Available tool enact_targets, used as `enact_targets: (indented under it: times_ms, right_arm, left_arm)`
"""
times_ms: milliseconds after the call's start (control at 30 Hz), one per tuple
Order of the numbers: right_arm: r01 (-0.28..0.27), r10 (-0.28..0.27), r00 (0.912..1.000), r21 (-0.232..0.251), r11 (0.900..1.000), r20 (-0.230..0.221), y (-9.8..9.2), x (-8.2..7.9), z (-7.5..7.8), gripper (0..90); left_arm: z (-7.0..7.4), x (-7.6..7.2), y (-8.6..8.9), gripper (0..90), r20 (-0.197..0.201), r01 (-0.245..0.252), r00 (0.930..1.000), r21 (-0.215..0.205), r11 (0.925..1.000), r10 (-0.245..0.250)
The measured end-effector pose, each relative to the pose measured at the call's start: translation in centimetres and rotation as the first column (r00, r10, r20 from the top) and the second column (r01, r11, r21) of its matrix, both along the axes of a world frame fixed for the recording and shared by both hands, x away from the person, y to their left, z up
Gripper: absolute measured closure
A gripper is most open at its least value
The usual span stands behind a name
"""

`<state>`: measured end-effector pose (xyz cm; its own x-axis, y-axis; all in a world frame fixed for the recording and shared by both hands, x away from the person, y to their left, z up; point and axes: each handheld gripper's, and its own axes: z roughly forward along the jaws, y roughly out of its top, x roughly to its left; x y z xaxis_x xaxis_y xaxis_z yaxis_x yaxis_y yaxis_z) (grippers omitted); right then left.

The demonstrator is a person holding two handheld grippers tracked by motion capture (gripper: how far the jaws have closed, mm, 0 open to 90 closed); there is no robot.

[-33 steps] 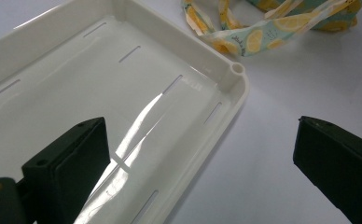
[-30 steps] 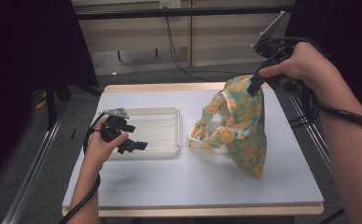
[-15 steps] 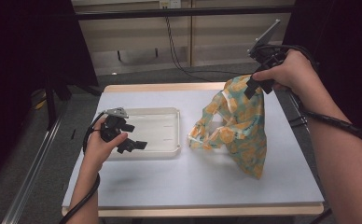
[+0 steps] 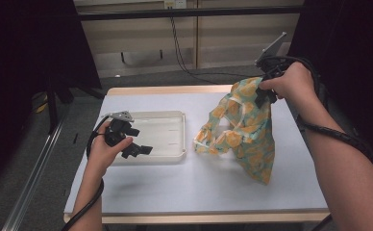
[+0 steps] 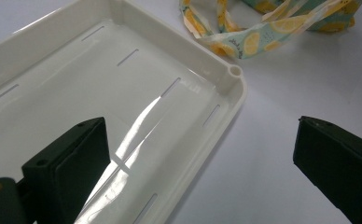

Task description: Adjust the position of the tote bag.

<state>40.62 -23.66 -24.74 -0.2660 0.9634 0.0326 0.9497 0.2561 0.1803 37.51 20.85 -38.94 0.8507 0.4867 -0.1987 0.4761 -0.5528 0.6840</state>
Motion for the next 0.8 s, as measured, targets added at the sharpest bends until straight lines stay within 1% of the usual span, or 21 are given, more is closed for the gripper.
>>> enact_targets:
  times_ms: [67,100,133,167,200,267,300,333,367,400,467,533,567,633,667,700,733,767,800]
  right_arm:
    - [0.002,-0.002,1.0000,0.001,1.000,-0.003,-0.2,0.0,-0.1,76.0]
    - [0.001,-0.001,1.0000,0.006,1.000,-0.004,-0.6,0.0,-0.1,85.8]
    - [-0.004,0.004,1.0000,0.014,1.000,-0.005,-0.7,0.0,-0.1,88.7]
    - [-0.004,0.004,1.0000,0.014,1.000,-0.005,-0.7,0.0,-0.1,88.7]
    - [-0.016,0.016,0.9998,0.028,0.999,-0.008,-0.9,0.0,-0.1,90.0]
    - [-0.036,0.036,0.9993,0.032,0.999,-0.007,-1.2,-0.1,0.1,90.0]
    - [-0.039,0.039,0.9992,0.032,0.999,-0.007,-1.2,-0.2,0.2,90.0]
    - [-0.065,0.065,0.9979,0.021,0.998,-0.008,-1.3,-0.2,0.5,90.0]
    - [-0.078,0.078,0.9970,0.020,0.997,-0.004,-1.3,-0.3,0.7,90.0]
    - [-0.078,0.078,0.9970,0.020,0.997,-0.004,-1.3,-0.3,0.7,90.0]
    - [-0.107,0.107,0.9942,0.031,0.994,-0.001,-1.3,-0.4,1.1,90.0]
    - [-0.159,0.159,0.9873,0.030,0.987,0.007,-1.3,-0.5,1.3,90.0]
    - [-0.207,0.207,0.9780,0.017,0.978,0.025,-1.3,-0.5,1.4,90.0]
    - [-0.271,0.270,0.9623,0.022,0.962,0.030,-1.1,-0.7,1.7,90.0]
    - [-0.345,0.344,0.9376,0.005,0.939,0.048,-1.0,-0.7,1.7,90.0]
    - [-0.345,0.344,0.9376,0.005,0.939,0.048,-1.0,-0.7,1.7,90.0]
    - [-0.372,0.372,0.9268,-0.003,0.928,0.051,-0.9,-0.7,1.8,90.0]
    - [-0.421,0.422,0.9046,-0.025,0.907,0.059,-0.6,-0.8,2.0,90.0]
    - [-0.421,0.422,0.9046,-0.025,0.907,0.059,-0.6,-0.8,2.0,90.0]
  left_arm:
    - [0.0,0.0,0.0,3.5,0.001,0.000,1.0000,0.005,1.0000,0.000]
    - [0.0,0.0,0.0,3.5,0.001,-0.001,1.0000,0.007,1.0000,0.001]
    - [0.0,0.1,0.0,3.5,0.002,0.003,1.0000,0.007,1.0000,-0.003]
    - [0.0,0.1,0.0,3.5,0.002,0.003,1.0000,0.007,1.0000,-0.003]
    - [0.0,0.0,0.0,3.5,0.000,-0.002,1.0000,0.007,1.0000,0.002]
    - [0.0,0.0,-0.1,3.5,0.002,-0.001,1.0000,0.005,1.0000,0.001]
    - [0.1,0.0,-0.1,3.5,0.002,0.008,1.0000,0.006,0.9999,-0.009]
    - [0.1,0.1,-0.1,3.5,0.002,0.010,1.0000,0.001,1.0000,-0.010]
    - [0.1,0.1,-0.1,3.5,0.003,0.008,1.0000,0.005,1.0000,-0.008]
    - [0.1,0.1,-0.1,3.5,0.003,0.008,1.0000,0.005,1.0000,-0.008]
    - [0.1,0.1,0.0,3.5,0.006,0.010,0.9999,-0.001,0.9999,-0.010]
    - [0.1,0.0,-0.1,3.5,0.009,0.007,0.9999,0.006,1.0000,-0.007]
    - [0.1,0.1,-0.1,3.5,0.005,0.013,0.9999,0.000,0.9999,-0.013]
    - [0.1,0.1,-0.1,3.5,0.006,0.013,0.9999,0.006,0.9999,-0.013]
    - [-0.1,0.1,-0.1,3.5,0.002,0.010,0.9999,-0.001,1.0000,-0.010]
    - [-0.1,0.1,-0.1,3.5,0.002,0.010,0.9999,-0.001,1.0000,-0.010]
    - [-0.1,0.1,-0.2,3.5,0.001,0.009,1.0000,0.003,1.0000,-0.009]
    - [-0.1,0.2,-0.2,3.5,-0.001,0.015,0.9999,0.006,0.9999,-0.015]
    - [-0.1,0.2,-0.2,3.5,-0.001,0.015,0.9999,0.006,0.9999,-0.015]
